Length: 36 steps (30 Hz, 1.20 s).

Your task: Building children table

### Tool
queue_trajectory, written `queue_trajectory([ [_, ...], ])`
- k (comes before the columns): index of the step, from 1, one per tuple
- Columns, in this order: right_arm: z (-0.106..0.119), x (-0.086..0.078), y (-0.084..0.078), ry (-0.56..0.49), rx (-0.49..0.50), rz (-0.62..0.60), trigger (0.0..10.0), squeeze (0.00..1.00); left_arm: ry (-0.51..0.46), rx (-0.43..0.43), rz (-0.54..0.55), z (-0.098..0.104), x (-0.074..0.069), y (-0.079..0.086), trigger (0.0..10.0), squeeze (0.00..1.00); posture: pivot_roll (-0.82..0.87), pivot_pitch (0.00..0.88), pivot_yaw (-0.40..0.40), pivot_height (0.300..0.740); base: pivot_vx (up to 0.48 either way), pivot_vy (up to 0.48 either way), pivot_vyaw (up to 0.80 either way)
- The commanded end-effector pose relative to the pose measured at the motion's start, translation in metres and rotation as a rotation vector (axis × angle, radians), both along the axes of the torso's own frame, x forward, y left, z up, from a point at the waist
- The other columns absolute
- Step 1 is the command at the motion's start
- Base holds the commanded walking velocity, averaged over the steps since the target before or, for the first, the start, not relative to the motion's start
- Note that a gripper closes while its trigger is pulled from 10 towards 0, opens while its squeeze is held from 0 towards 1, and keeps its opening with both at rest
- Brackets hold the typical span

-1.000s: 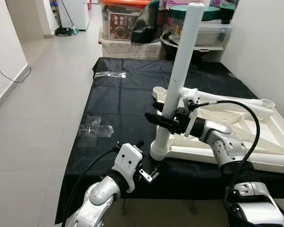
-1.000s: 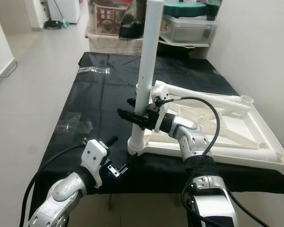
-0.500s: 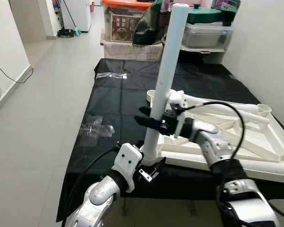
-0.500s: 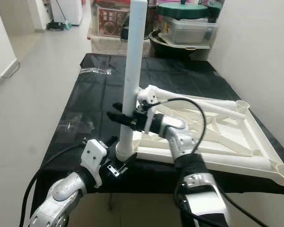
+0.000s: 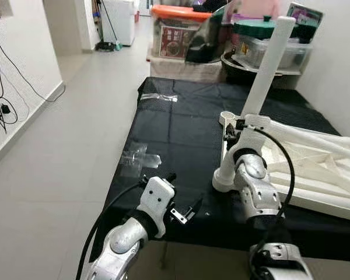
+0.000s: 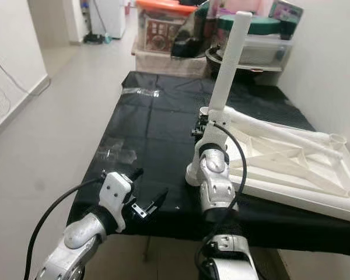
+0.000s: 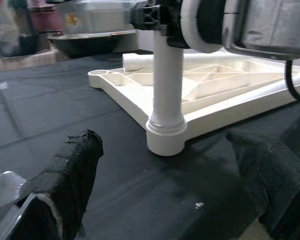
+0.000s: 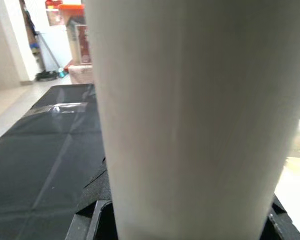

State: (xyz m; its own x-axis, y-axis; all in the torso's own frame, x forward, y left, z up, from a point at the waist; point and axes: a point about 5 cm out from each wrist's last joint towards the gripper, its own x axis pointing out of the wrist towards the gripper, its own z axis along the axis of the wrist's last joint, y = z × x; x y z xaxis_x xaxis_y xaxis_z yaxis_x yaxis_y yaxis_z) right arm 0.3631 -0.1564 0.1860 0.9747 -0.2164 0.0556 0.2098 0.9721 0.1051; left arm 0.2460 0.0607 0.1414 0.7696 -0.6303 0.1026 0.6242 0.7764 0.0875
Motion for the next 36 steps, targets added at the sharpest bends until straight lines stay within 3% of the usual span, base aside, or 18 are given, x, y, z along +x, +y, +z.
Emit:
queue_trajectory([
  [1, -0.001, -0.003, -0.003, -0.058, 0.04, -0.024, 10.0, 0.0, 0.01, 0.003, -0.011, -0.002, 0.0, -0.002, 10.0, 0.0, 0.11, 0.0, -0.089, 0.74, 0.0, 0.0, 0.0],
  [2, 0.002, -0.002, 0.009, -0.101, 0.05, 0.07, 10.0, 1.0, 0.009, 0.003, -0.011, -0.002, 0.0, -0.002, 10.0, 0.0, 0.11, 0.0, -0.089, 0.74, 0.0, 0.0, 0.0],
  [7, 0.005, -0.002, 0.02, -0.163, 0.055, 0.174, 10.0, 1.0, 0.008, 0.004, -0.012, -0.002, -0.001, -0.002, 10.0, 0.0, 0.11, 0.0, -0.093, 0.74, 0.0, 0.0, 0.0],
  [8, 0.004, -0.001, 0.022, -0.161, 0.101, 0.244, 10.0, 0.0, 0.009, 0.004, -0.012, -0.002, -0.001, -0.002, 10.0, 0.0, 0.11, 0.0, -0.092, 0.74, 0.0, 0.0, 0.0],
  [9, 0.002, 0.0, 0.024, -0.136, 0.114, 0.385, 10.0, 0.0, 0.01, 0.004, -0.013, -0.003, -0.001, -0.002, 10.0, 0.0, 0.11, 0.0, -0.092, 0.74, 0.0, 0.0, 0.0],
  [11, 0.002, 0.0, 0.024, -0.136, 0.114, 0.385, 10.0, 0.0, 0.01, 0.004, -0.013, -0.003, -0.001, -0.002, 10.0, 0.0, 0.11, 0.0, -0.092, 0.74, 0.0, 0.0, 0.0],
  [14, -0.004, -0.006, 0.025, -0.051, 0.074, 0.751, 10.0, 0.0, 0.011, 0.005, -0.015, -0.003, 0.0, -0.003, 10.0, 0.0, 0.11, 0.0, -0.089, 0.74, 0.0, 0.0, 0.0],
  [15, -0.004, -0.007, 0.024, -0.033, 0.065, 0.827, 10.0, 0.0, 0.011, 0.005, -0.016, -0.003, 0.0, -0.003, 10.0, 0.0, 0.11, 0.0, -0.092, 0.74, 0.0, 0.0, 0.0],
  [16, -0.004, -0.007, 0.024, -0.033, 0.065, 0.827, 10.0, 0.0, 0.011, 0.005, -0.016, -0.003, 0.0, -0.003, 10.0, 0.0, 0.11, 0.0, -0.092, 0.74, 0.0, 0.0, 0.0],
  [17, -0.001, -0.006, 0.023, -0.011, 0.043, 0.96, 10.0, 0.0, 0.012, 0.005, -0.017, -0.003, 0.0, -0.003, 10.0, 0.0, 0.11, 0.0, -0.092, 0.74, 0.0, 0.0, 0.0],
  [19, -0.001, -0.006, 0.023, -0.011, 0.043, 0.96, 10.0, 0.0, 0.012, 0.005, -0.017, -0.003, 0.0, -0.003, 10.0, 0.0, 0.11, 0.0, -0.092, 0.74, 0.0, 0.0, 0.0],
  [21, 0.002, -0.007, 0.026, -0.001, 0.014, 1.094, 10.0, 0.0, 0.012, 0.006, -0.018, -0.003, 0.001, -0.003, 10.0, 0.0, 0.11, 0.0, -0.091, 0.74, 0.0, 0.0, 0.0],
  [22, 0.002, -0.007, 0.026, -0.001, 0.014, 1.094, 10.0, 0.0, 0.012, 0.006, -0.018, -0.003, 0.001, -0.003, 10.0, 0.0, 0.11, 0.0, -0.091, 0.74, 0.0, 0.0, 0.0],
  [24, 0.007, -0.007, 0.035, 0.011, -0.031, 1.267, 10.0, 0.0, 0.013, 0.007, -0.016, -0.003, 0.001, -0.003, 10.0, 0.0, 0.11, 0.0, -0.091, 0.74, 0.0, 0.0, 0.0],
  [26, 0.01, -0.005, 0.039, 0.014, -0.035, 1.33, 10.0, 0.0, 0.013, 0.008, -0.016, -0.003, 0.0, -0.003, 10.0, 0.0, 0.13, 0.0, -0.1, 0.74, 0.0, 0.0, 0.0],
  [36, 0.024, 0.0, 0.057, 0.015, -0.05, 1.495, 9.8, 0.0, 0.015, 0.007, -0.014, -0.002, -0.002, -0.002, 10.0, 0.0, 0.13, 0.0, -0.104, 0.74, 0.0, 0.0, 0.0],
])
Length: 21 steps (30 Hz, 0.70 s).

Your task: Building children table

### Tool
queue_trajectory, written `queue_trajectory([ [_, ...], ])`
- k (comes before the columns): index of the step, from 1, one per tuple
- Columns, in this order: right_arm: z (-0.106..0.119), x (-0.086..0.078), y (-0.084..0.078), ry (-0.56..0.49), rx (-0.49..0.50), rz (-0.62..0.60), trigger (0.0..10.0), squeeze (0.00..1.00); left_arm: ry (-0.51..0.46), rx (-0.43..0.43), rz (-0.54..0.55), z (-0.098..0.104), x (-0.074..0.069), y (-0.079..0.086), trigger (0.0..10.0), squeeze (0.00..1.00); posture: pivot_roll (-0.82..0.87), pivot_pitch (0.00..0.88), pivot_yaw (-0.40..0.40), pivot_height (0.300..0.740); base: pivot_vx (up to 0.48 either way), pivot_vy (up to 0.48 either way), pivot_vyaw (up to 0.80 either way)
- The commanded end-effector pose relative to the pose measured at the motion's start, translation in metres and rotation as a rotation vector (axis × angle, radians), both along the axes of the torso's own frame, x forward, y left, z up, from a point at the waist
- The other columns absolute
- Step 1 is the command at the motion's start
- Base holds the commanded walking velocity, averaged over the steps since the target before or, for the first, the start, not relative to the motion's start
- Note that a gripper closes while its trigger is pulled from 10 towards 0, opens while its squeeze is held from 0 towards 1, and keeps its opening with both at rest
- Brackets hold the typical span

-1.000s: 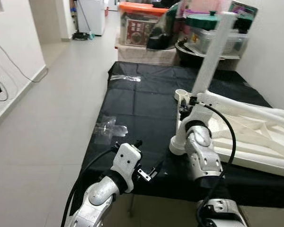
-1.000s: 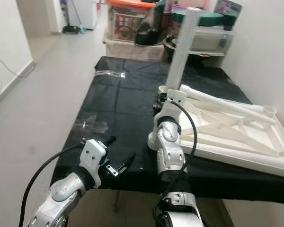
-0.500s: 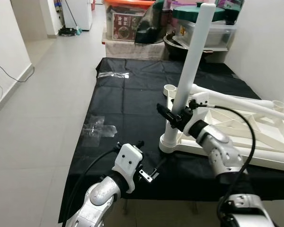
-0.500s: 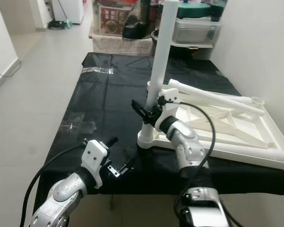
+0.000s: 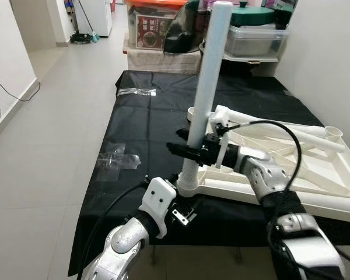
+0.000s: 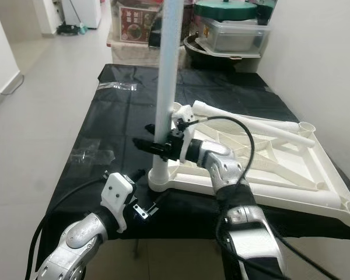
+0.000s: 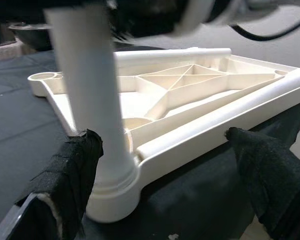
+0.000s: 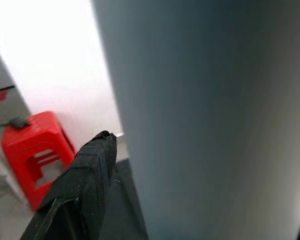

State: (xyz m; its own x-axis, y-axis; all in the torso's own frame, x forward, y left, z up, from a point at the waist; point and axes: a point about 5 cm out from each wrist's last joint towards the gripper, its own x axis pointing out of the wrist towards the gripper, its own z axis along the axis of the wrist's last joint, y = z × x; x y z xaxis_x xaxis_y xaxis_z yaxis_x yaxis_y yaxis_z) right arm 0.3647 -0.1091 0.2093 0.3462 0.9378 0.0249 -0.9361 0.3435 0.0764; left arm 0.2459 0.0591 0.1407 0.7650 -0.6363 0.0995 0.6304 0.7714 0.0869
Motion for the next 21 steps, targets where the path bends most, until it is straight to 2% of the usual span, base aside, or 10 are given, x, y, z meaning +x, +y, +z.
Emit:
queue_trajectory([
  [1, 0.001, -0.001, 0.01, -0.002, -0.005, 0.061, 9.8, 0.0, 0.012, 0.006, -0.006, -0.002, -0.002, 0.0, 10.0, 0.0, 0.13, 0.0, -0.104, 0.74, 0.0, 0.0, 0.0],
  [2, 0.001, -0.004, 0.012, -0.009, -0.005, 0.097, 0.0, 0.0, 0.013, 0.006, -0.006, -0.002, -0.002, 0.0, 10.0, 0.0, 0.13, 0.0, -0.104, 0.74, 0.0, 0.0, 0.0],
  [9, 0.001, -0.008, 0.016, -0.026, 0.003, 0.111, 0.0, 0.0, 0.015, 0.005, -0.006, -0.002, -0.002, 0.0, 10.0, 0.0, 0.13, 0.0, -0.103, 0.74, 0.0, 0.0, 0.0],
  [11, 0.0, -0.006, 0.018, -0.063, 0.0, 0.038, 0.0, 0.0, 0.016, 0.004, -0.007, -0.002, -0.002, 0.0, 10.0, 0.0, 0.13, 0.0, -0.103, 0.74, 0.0, 0.0, 0.0],
  [12, 0.0, 0.001, 0.019, -0.088, 0.006, -0.11, 0.0, 0.0, 0.016, 0.004, -0.007, -0.002, -0.002, 0.0, 10.0, 0.0, 0.13, 0.0, -0.103, 0.74, 0.0, 0.0, 0.0],
  [14, 0.0, 0.001, 0.019, -0.088, 0.006, -0.11, 0.0, 0.0, 0.016, 0.004, -0.007, -0.002, -0.002, 0.0, 10.0, 0.0, 0.13, 0.0, -0.103, 0.74, 0.0, 0.0, 0.0],
  [16, 0.004, 0.015, 0.013, -0.12, 0.072, -0.523, 0.0, 0.0, 0.017, 0.003, -0.008, -0.002, -0.002, 0.0, 10.0, 0.0, 0.12, 0.0, -0.097, 0.74, 0.0, 0.0, 0.0],
  [17, 0.004, 0.015, 0.013, -0.12, 0.072, -0.523, 0.0, 0.0, 0.017, 0.003, -0.008, -0.002, -0.002, 0.0, 10.0, 0.0, 0.12, 0.0, -0.097, 0.74, 0.0, 0.0, 0.0],
  [19, 0.005, 0.019, 0.008, -0.112, 0.103, -0.682, 0.0, 0.0, 0.017, 0.003, -0.008, -0.002, -0.002, -0.001, 10.0, 0.0, 0.12, 0.0, -0.097, 0.74, 0.0, 0.0, 0.0],
  [21, 0.005, 0.019, -0.01, -0.107, 0.117, -1.062, 0.0, 0.0, 0.016, 0.003, -0.009, -0.002, -0.001, -0.001, 10.0, 0.0, 0.12, 0.0, -0.095, 0.74, 0.0, 0.0, 0.0],
])
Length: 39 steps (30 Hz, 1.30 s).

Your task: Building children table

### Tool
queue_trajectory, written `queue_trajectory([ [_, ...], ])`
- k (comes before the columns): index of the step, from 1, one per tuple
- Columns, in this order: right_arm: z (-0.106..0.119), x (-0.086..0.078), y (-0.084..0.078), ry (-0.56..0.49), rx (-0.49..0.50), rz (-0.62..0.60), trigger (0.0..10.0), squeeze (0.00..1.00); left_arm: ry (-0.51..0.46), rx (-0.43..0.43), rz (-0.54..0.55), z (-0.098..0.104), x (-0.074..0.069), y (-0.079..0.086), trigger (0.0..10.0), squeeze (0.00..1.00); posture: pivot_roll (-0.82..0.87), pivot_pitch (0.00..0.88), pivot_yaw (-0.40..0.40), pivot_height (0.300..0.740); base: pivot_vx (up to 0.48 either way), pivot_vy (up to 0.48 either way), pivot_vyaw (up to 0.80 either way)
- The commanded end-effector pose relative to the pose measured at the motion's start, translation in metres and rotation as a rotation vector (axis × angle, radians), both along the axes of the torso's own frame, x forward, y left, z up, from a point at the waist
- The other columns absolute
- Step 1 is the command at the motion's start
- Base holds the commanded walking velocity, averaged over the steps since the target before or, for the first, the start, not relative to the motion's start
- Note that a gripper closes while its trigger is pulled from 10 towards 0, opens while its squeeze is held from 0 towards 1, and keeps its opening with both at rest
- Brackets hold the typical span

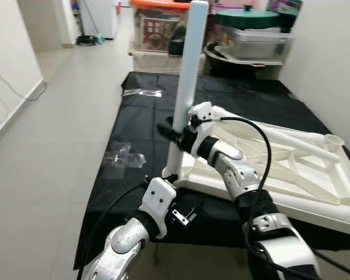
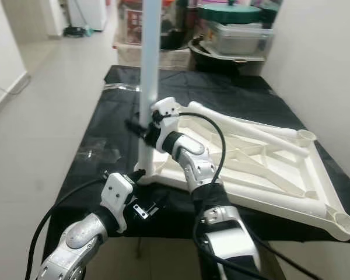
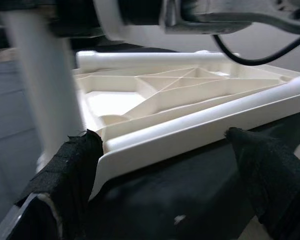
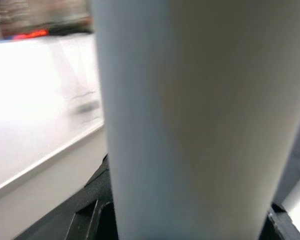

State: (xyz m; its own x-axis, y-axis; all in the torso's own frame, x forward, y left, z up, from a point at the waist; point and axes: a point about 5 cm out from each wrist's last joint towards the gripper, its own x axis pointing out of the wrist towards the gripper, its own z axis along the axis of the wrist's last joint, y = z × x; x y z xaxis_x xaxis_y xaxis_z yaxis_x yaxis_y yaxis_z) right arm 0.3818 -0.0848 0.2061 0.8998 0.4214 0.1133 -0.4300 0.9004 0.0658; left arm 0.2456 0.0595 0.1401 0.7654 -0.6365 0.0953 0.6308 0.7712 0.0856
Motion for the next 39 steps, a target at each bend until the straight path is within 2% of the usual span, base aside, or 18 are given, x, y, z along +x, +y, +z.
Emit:
queue_trajectory([
  [1, 0.009, 0.002, -0.034, -0.049, 0.048, -0.282, 0.0, 0.0, 0.012, 0.001, -0.009, -0.002, -0.001, -0.001, 10.0, 0.0, 0.12, 0.0, -0.095, 0.74, 0.0, 0.0, 0.0],
  [4, 0.009, -0.003, -0.046, -0.052, 0.064, -0.487, 0.0, 0.0, 0.011, 0.001, -0.008, -0.002, 0.0, -0.001, 10.0, 0.0, 0.12, 0.0, -0.095, 0.74, 0.0, 0.0, 0.0],
  [7, 0.009, -0.008, -0.051, -0.057, 0.079, -0.567, 0.0, 0.0, 0.011, 0.001, -0.008, -0.002, 0.0, -0.002, 10.0, 0.0, 0.12, 0.0, -0.098, 0.74, 0.0, 0.0, 0.0],
  [8, 0.004, -0.02, -0.056, -0.033, 0.113, -0.713, 0.0, 0.0, 0.01, 0.0, -0.006, -0.002, 0.0, -0.002, 10.0, 0.0, 0.12, 0.0, -0.099, 0.74, 0.0, 0.0, 0.0],
  [19, -0.016, -0.034, -0.05, 0.038, 0.147, -0.84, 0.0, 0.0, 0.011, 0.0, -0.005, -0.002, 0.0, -0.001, 10.0, 0.0, 0.11, 0.0, -0.095, 0.74, 0.0, 0.0, 0.0],
  [20, -0.015, -0.034, -0.049, 0.028, 0.151, -0.822, 10.0, 0.0, 0.011, 0.001, -0.006, -0.002, 0.0, -0.001, 10.0, 0.0, 0.11, 0.0, -0.095, 0.74, 0.0, 0.0, 0.0],
  [23, -0.012, -0.032, -0.048, -0.012, 0.179, -0.729, 10.0, 0.0, 0.011, 0.001, -0.006, -0.002, 0.001, -0.001, 10.0, 0.0, 0.11, 0.0, -0.094, 0.74, 0.0, 0.0, 0.0],
  [24, -0.01, -0.032, -0.047, -0.03, 0.18, -0.684, 10.0, 0.47, 0.011, 0.002, -0.006, -0.002, 0.001, -0.001, 10.0, 0.0, 0.11, 0.0, -0.094, 0.74, 0.0, 0.0, 0.0],
  [26, -0.009, -0.032, -0.047, -0.038, 0.178, -0.658, 10.0, 0.47, 0.011, 0.002, -0.006, -0.002, 0.001, -0.001, 10.0, 0.0, 0.11, 0.0, -0.094, 0.74, 0.0, 0.0, 0.0],
  [27, -0.008, -0.029, -0.046, -0.045, 0.192, -0.555, 10.0, 1.0, 0.011, 0.002, -0.006, -0.002, 0.001, -0.001, 10.0, 0.0, 0.11, 0.0, -0.095, 0.74, 0.0, 0.0, 0.0],
  [31, -0.005, -0.025, -0.05, -0.058, 0.211, -0.414, 10.0, 1.0, 0.009, 0.003, -0.006, -0.002, 0.001, -0.001, 10.0, 0.0, 0.11, 0.0, -0.093, 0.74, 0.0, 0.0, 0.0],
  [32, -0.005, -0.023, -0.052, -0.054, 0.199, -0.304, 10.0, 0.0, 0.009, 0.003, -0.006, -0.002, 0.001, -0.002, 10.0, 0.0, 0.11, 0.0, -0.096, 0.74, 0.0, 0.0, 0.0],
  [33, -0.005, -0.021, -0.057, -0.045, 0.174, -0.225, 10.0, 0.0, 0.008, 0.003, -0.007, -0.002, 0.002, -0.002, 10.0, 0.0, 0.11, 0.0, -0.096, 0.74, 0.0, 0.0, 0.0],
  [34, -0.005, -0.021, -0.057, -0.045, 0.174, -0.225, 10.0, 0.0, 0.008, 0.003, -0.007, -0.002, 0.002, -0.002, 10.0, 0.0, 0.11, 0.0, -0.096, 0.74, 0.0, 0.0, 0.0],
  [35, -0.007, -0.02, -0.06, -0.026, 0.141, -0.121, 10.0, 0.0, 0.009, 0.004, -0.007, -0.003, 0.002, -0.002, 10.0, 0.0, 0.11, 0.0, -0.093, 0.74, 0.0, 0.0, 0.0],
  [37, -0.007, -0.02, -0.06, -0.026, 0.141, -0.121, 10.0, 0.0, 0.009, 0.004, -0.007, -0.003, 0.002, -0.002, 10.0, 0.0, 0.11, 0.0, -0.093, 0.74, 0.0, 0.0, 0.0],
  [38, -0.009, -0.02, -0.062, 0.008, 0.114, -0.001, 10.0, 0.0, 0.008, 0.004, -0.008, -0.003, 0.002, -0.002, 10.0, 0.0, 0.11, 0.0, -0.093, 0.74, 0.0, 0.0, 0.0],
  [39, -0.015, -0.021, -0.062, 0.074, 0.048, 0.226, 10.0, 0.0, 0.006, 0.004, -0.01, -0.003, 0.002, -0.003, 10.0, 0.0, 0.11, 0.0, -0.093, 0.74, 0.0, 0.0, 0.0],
])
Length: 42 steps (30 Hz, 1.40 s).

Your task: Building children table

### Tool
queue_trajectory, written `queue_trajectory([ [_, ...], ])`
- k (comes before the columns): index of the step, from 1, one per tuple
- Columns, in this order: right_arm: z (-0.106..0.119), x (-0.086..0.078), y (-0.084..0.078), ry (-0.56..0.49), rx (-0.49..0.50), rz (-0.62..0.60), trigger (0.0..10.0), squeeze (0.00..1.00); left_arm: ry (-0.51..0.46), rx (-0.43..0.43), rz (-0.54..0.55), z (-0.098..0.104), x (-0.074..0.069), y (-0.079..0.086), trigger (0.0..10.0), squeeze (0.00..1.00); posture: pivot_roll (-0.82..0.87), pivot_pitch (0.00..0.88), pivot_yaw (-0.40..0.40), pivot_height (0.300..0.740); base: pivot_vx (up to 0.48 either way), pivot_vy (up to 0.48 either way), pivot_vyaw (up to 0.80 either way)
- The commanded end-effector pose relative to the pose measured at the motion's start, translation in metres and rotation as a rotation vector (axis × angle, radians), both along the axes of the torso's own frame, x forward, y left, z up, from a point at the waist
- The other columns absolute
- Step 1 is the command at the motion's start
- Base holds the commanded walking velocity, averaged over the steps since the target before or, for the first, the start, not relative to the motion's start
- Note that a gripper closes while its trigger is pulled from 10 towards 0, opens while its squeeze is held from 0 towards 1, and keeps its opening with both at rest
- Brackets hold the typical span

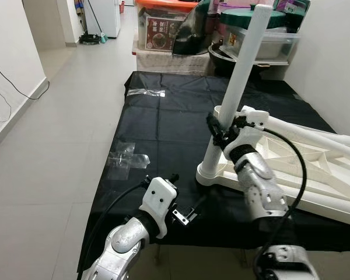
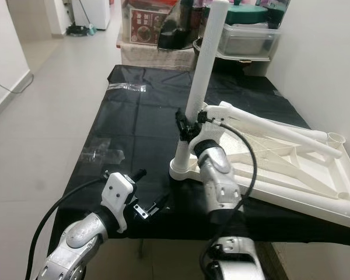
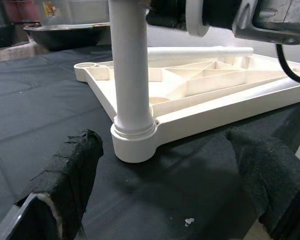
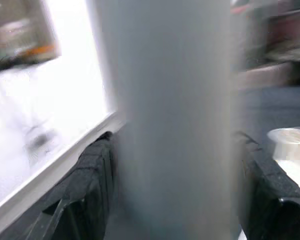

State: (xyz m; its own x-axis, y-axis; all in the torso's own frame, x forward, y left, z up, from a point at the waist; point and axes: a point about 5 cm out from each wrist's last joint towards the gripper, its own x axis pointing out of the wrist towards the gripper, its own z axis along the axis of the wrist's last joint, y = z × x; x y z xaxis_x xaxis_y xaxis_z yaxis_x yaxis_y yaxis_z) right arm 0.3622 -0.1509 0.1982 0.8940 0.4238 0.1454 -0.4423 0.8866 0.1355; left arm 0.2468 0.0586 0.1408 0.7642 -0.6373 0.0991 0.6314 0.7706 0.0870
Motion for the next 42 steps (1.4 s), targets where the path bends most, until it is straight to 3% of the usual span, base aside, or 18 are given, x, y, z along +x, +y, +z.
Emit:
queue_trajectory([
  [1, -0.007, -0.002, 0.004, 0.065, -0.03, 0.214, 10.0, 0.0, 0.01, 0.006, -0.009, -0.003, 0.001, -0.002, 10.0, 0.0, 0.11, 0.0, -0.093, 0.74, 0.0, 0.0, 0.0],
  [2, -0.011, -0.001, 0.003, 0.087, -0.084, 0.262, 10.0, 0.0, 0.009, 0.007, -0.009, -0.003, 0.001, -0.002, 10.0, 0.0, 0.12, 0.0, -0.101, 0.74, 0.0, 0.0, 0.0],
  [5, -0.013, 0.001, 0.002, 0.099, -0.122, 0.28, 10.0, 0.0, 0.008, 0.008, -0.009, -0.003, 0.001, -0.002, 10.0, 0.0, 0.12, 0.0, -0.101, 0.74, 0.0, 0.0, 0.0],
  [6, -0.017, 0.007, -0.002, 0.12, -0.15, 0.196, 10.0, 0.0, 0.014, 0.01, -0.005, -0.004, 0.001, -0.002, 10.0, 0.0, 0.13, 0.0, -0.111, 0.74, 0.0, 0.0, 0.0],
  [7, -0.017, 0.007, -0.002, 0.12, -0.15, 0.196, 10.0, 0.0, 0.014, 0.01, -0.005, -0.004, 0.001, -0.002, 10.0, 0.0, 0.13, 0.0, -0.111, 0.74, 0.0, 0.0, 0.0],
  [9, -0.022, 0.015, -0.012, 0.132, -0.13, -0.009, 10.0, 0.0, 0.025, 0.008, 0.001, -0.005, 0.001, -0.001, 10.0, 0.0, 0.13, 0.0, -0.107, 0.74, 0.0, 0.0, 0.0],
  [10, -0.022, 0.015, -0.012, 0.132, -0.13, -0.009, 10.0, 0.0, 0.025, 0.008, 0.001, -0.005, 0.001, -0.001, 10.0, 0.0, 0.13, 0.0, -0.107, 0.74, 0.0, 0.0, 0.0],
  [12, -0.032, 0.008, -0.017, 0.137, -0.06, -0.131, 10.0, 0.0, 0.036, 0.005, 0.001, -0.006, 0.001, 0.0, 10.0, 0.0, 0.13, 0.0, -0.107, 0.74, 0.0, 0.0, 0.0],
  [19, -0.045, -0.018, -0.014, 0.118, 0.014, -0.156, 10.0, 0.0, 0.059, -0.005, 0.008, -0.008, 0.001, 0.002, 10.0, 0.0, 0.1, 0.0, -0.085, 0.74, 0.0, 0.0, 0.0],
  [21, -0.045, -0.018, -0.014, 0.118, 0.014, -0.156, 10.0, 0.0, 0.059, -0.005, 0.008, -0.008, 0.001, 0.002, 10.0, 0.0, 0.1, 0.0, -0.085, 0.74, 0.0, 0.0, 0.0],
  [26, -0.049, -0.039, -0.018, 0.088, 0.013, -0.252, 10.0, 0.0, 0.086, -0.027, 0.027, -0.008, 0.004, 0.006, 10.0, 0.0, 0.09, 0.0, -0.074, 0.74, 0.0, 0.288, 0.0],
  [35, -0.049, -0.048, -0.013, 0.066, 0.0, -0.269, 10.0, 0.0, 0.095, -0.026, 0.033, -0.008, 0.006, 0.005, 10.0, 0.0, 0.1, 0.0, -0.082, 0.74, 0.0, 0.48, 0.0],
  [42, -0.062, -0.063, -0.026, 0.111, -0.041, -0.417, 10.0, 0.0, 0.109, -0.016, 0.047, -0.01, 0.008, 0.007, 10.0, 0.0, 0.09, 0.0, -0.076, 0.74, 0.0, 0.206, 0.0],
])
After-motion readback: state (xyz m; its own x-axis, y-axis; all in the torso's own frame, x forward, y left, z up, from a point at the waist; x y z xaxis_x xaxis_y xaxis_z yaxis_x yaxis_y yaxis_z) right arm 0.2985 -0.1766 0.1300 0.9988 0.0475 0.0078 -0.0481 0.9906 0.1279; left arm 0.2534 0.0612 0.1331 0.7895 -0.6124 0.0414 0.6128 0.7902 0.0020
